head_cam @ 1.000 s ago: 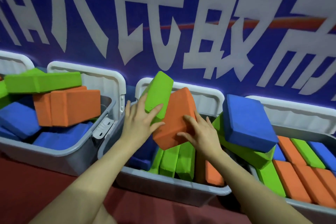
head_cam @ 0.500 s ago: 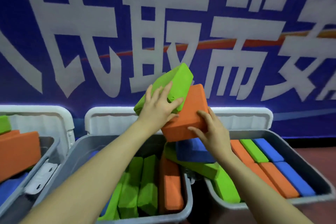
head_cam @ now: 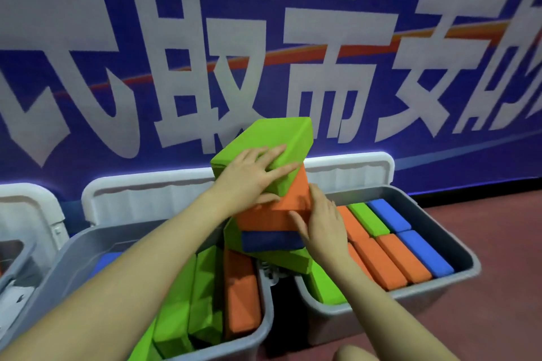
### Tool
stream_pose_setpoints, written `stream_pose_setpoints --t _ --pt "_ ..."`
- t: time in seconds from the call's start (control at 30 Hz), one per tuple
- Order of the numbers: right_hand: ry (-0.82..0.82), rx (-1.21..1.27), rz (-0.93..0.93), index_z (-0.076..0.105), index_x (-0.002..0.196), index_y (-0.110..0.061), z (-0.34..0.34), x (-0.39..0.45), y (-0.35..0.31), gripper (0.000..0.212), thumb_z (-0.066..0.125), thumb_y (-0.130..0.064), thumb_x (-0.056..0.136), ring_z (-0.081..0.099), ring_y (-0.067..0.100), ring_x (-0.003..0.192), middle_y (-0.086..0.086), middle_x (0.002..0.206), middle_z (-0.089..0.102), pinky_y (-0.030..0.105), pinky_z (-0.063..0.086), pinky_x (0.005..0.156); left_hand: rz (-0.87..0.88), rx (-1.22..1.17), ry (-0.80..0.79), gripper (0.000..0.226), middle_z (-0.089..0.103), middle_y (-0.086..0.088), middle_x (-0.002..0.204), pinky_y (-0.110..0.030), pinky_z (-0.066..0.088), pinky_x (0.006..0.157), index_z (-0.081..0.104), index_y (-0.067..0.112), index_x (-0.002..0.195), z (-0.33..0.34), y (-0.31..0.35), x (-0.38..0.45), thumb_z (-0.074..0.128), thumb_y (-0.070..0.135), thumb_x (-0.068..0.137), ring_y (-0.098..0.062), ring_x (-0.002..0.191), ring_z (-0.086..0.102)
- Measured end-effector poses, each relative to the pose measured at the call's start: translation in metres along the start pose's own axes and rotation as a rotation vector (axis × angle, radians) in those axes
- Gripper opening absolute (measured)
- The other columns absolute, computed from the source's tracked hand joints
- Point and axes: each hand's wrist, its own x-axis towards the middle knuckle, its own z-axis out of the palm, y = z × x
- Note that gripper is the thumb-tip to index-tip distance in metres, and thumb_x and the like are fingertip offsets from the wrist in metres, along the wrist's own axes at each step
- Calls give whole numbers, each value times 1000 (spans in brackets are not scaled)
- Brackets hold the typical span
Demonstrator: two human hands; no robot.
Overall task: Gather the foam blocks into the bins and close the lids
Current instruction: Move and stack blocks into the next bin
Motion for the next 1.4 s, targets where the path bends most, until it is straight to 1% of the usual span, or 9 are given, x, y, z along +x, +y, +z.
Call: stream_pose_setpoints --t 0.07,0.13,0.23,0.37,0.63,0.87,1.13,1.23,1.4 --pt "73 56 -19 42 137 -5 -11 0 -4 62 41 -46 92 57 36 116 18 136 54 45 49 92 -24 -39 -62 86 18 -5 159 -47 19 115 12 36 151 1 3 -1 63 52 84 -28 138 34" --pt "130 67 -48 48 135 -2 -22 8 -14 58 38 -42 94 53 34 119 16 136 53 42 46 95 -85 -44 -107 81 12 3 160 -44 6 118 3 31 153 2 7 -4 52 52 91 -16 145 17" --pt "165 69 -98 54 129 -4 -31 24 -34 52 40 -40 95 56 34 113 15 131 56 42 48 92 -144 -87 -58 71 23 1 157 -43 7 117 22 24 151 1 1 -20 49 52 92 -18 144 20" --pt "185 51 -226 59 121 -4 -28 40 -65 43 47 -34 93 59 36 106 17 124 59 43 51 87 -266 -146 22 54 57 -11 133 -50 35 105 59 12 128 -14 -16 -57 46 45 86 -29 121 55" --pt "78 175 -512 59 120 -2 20 58 -161 44 46 -31 90 61 33 100 15 118 62 38 50 80 -660 -96 -30 49 40 -3 148 -34 18 111 41 18 143 -25 -60 -141 48 35 97 -22 135 36" --pt "-231 283 -610 60 110 -6 93 35 -194 42 38 -35 88 61 34 81 10 104 63 38 50 65 -946 -114 -224 68 45 -3 144 -35 23 107 48 17 138 -6 -75 -223 27 47 81 -25 131 41" --pt "-818 123 -609 42 140 -28 187 -23 -207 54 45 -55 94 49 30 116 3 137 43 37 42 92 -1032 -145 -457 74 48 -1 136 -34 29 102 49 21 136 40 -79 -302 19 56 78 -25 125 45" --pt "-971 75 -594 34 146 -36 219 -56 -217 65 44 -66 89 48 32 121 3 147 34 38 41 97 -989 -160 -557 54 39 2 143 -31 23 105 39 25 143 70 -86 -336 40 49 94 -22 131 38" --pt "-1146 -56 -432 2 152 -40 260 -111 -234 105 48 -86 69 26 34 140 4 161 -9 51 23 110 -826 -218 -856 85 6 -8 159 -35 17 113 11 26 152 124 -108 -375 55 57 87 -28 142 21"
